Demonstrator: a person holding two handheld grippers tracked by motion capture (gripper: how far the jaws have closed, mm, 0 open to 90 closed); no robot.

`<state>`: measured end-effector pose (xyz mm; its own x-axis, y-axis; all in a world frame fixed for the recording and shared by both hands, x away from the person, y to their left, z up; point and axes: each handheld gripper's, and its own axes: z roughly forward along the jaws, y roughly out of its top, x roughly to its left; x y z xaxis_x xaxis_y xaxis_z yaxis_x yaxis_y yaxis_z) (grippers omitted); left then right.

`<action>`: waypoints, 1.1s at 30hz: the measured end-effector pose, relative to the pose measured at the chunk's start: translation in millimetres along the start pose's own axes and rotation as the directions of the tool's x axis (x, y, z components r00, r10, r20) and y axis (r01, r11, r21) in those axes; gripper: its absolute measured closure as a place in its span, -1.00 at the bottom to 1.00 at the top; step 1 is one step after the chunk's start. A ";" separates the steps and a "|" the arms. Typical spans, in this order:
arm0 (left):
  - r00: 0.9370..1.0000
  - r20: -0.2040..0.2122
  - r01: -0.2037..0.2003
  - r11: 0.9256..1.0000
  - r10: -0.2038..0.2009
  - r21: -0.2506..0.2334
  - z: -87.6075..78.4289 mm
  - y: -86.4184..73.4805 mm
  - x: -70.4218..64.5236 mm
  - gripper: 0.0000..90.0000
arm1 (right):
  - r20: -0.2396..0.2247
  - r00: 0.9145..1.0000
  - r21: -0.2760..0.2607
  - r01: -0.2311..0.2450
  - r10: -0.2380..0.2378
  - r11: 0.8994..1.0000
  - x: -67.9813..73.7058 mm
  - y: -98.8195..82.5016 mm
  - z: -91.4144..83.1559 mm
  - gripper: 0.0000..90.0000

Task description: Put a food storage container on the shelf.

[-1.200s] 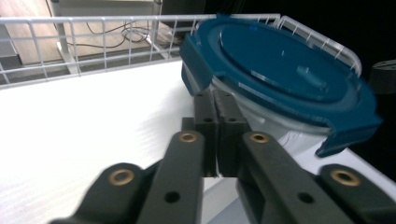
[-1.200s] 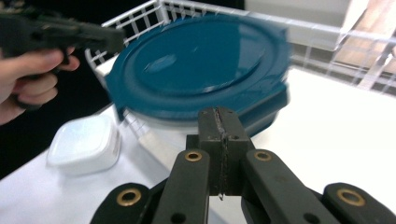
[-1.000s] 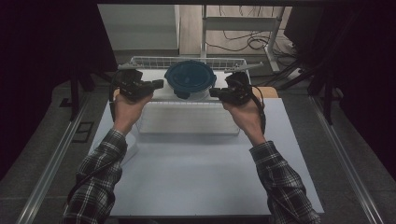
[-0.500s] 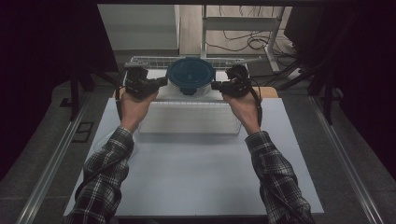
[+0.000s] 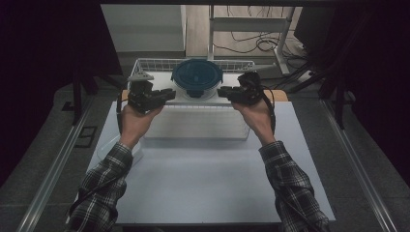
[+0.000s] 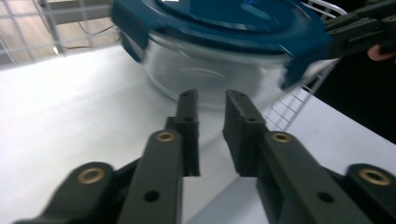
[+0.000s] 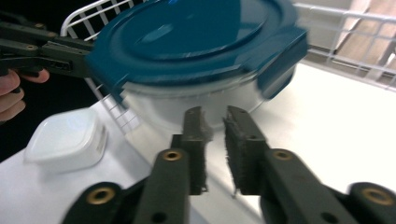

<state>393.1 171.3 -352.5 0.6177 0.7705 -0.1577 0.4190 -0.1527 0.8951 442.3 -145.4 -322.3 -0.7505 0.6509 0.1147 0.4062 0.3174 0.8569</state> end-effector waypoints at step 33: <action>0.999 0.039 -0.019 0.996 0.016 0.090 -44.9 -124.8 -39.3 -0.62 | -0.072 0.993 0.051 0.102 -0.098 0.993 57.6 -90.9 -26.1 -0.58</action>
<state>286.7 187.8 -439.3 0.6498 0.7431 -0.1597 0.4649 -0.2224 0.8570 348.6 -154.8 -380.6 -0.8221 0.5655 0.0658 0.3539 0.4171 0.8371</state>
